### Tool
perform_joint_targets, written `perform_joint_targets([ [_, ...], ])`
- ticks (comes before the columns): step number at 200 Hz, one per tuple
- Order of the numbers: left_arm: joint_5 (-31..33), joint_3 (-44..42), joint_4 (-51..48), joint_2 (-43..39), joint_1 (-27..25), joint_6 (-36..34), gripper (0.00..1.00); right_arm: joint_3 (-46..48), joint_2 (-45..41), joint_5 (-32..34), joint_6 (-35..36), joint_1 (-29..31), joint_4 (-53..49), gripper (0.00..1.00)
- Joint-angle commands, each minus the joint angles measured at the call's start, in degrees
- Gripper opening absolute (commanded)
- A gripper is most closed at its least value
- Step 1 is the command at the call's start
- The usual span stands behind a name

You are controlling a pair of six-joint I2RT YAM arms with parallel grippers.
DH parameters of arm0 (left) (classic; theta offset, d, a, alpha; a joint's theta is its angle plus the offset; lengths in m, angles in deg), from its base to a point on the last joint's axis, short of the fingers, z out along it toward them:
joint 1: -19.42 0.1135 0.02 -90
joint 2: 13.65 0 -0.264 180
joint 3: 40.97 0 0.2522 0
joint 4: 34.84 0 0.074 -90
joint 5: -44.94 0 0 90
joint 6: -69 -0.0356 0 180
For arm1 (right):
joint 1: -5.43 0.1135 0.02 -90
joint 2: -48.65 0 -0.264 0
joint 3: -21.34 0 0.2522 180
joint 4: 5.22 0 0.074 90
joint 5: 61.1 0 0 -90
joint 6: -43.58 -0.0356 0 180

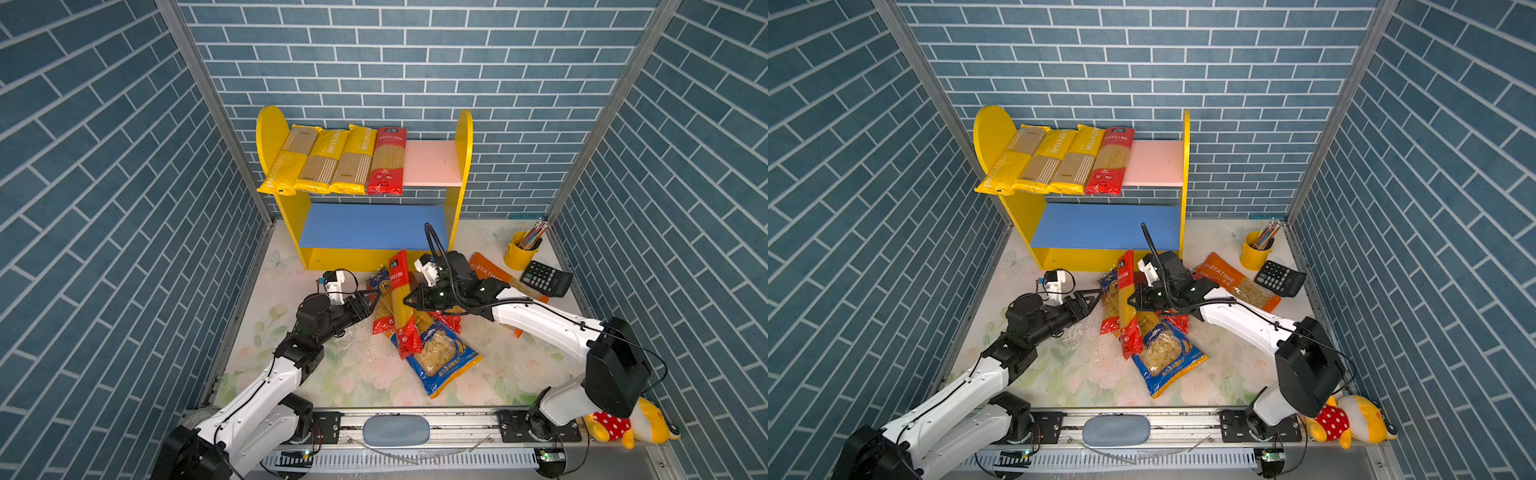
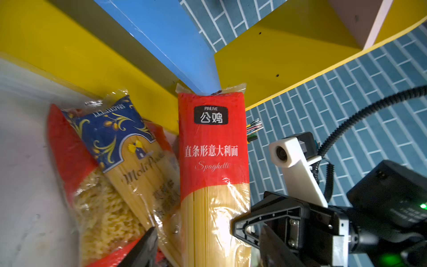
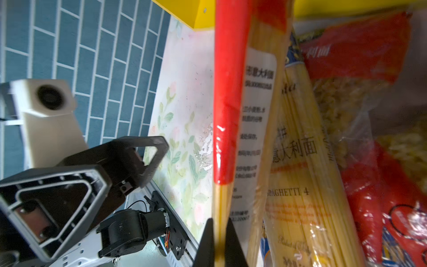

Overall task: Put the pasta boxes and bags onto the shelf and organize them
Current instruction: 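Lift the second red pack upright with both grippers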

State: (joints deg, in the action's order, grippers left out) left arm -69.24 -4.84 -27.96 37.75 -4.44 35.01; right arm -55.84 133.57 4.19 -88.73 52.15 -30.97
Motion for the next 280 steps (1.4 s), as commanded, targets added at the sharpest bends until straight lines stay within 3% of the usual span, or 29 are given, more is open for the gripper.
perform_joint_targets([
  [1, -3.3, 0.8, 5.8, 0.4, 0.3, 2.7, 0.83, -2.8, -6.4, -3.0, 4.6, 0.1, 4.9, 0.0],
  [43, -6.8, 4.0, 18.2, 3.5, 0.2, 6.8, 0.99, -6.8, -10.6, -6.9, 5.7, 0.1, 4.3, 0.0],
  [66, -8.7, 6.8, 23.1, 6.3, -0.5, 8.9, 1.0, -9.2, -12.1, -8.4, 6.4, 0.2, 3.6, 0.0],
  [150, -11.4, 14.6, 29.1, 15.5, -6.3, 5.9, 0.93, -11.0, -18.1, -14.6, 6.5, 0.0, 4.8, 0.0],
  [171, -12.1, 16.1, 30.6, 16.3, -6.4, 6.6, 0.84, -11.0, -19.1, -14.7, 7.2, -0.1, 3.6, 0.0],
  [196, -13.4, 18.7, 31.6, 17.1, -7.1, 6.8, 0.65, -9.3, -19.5, -14.8, 6.4, -0.9, 4.3, 0.0],
  [249, -13.0, 23.4, 25.4, 16.0, -7.8, 4.7, 0.32, -5.2, -20.9, -11.1, 4.4, -1.3, 7.0, 0.04],
  [280, -10.9, 26.2, 19.4, 14.0, -8.7, 1.1, 0.23, -2.4, -21.7, -8.4, 3.3, -1.3, 8.4, 0.09],
])
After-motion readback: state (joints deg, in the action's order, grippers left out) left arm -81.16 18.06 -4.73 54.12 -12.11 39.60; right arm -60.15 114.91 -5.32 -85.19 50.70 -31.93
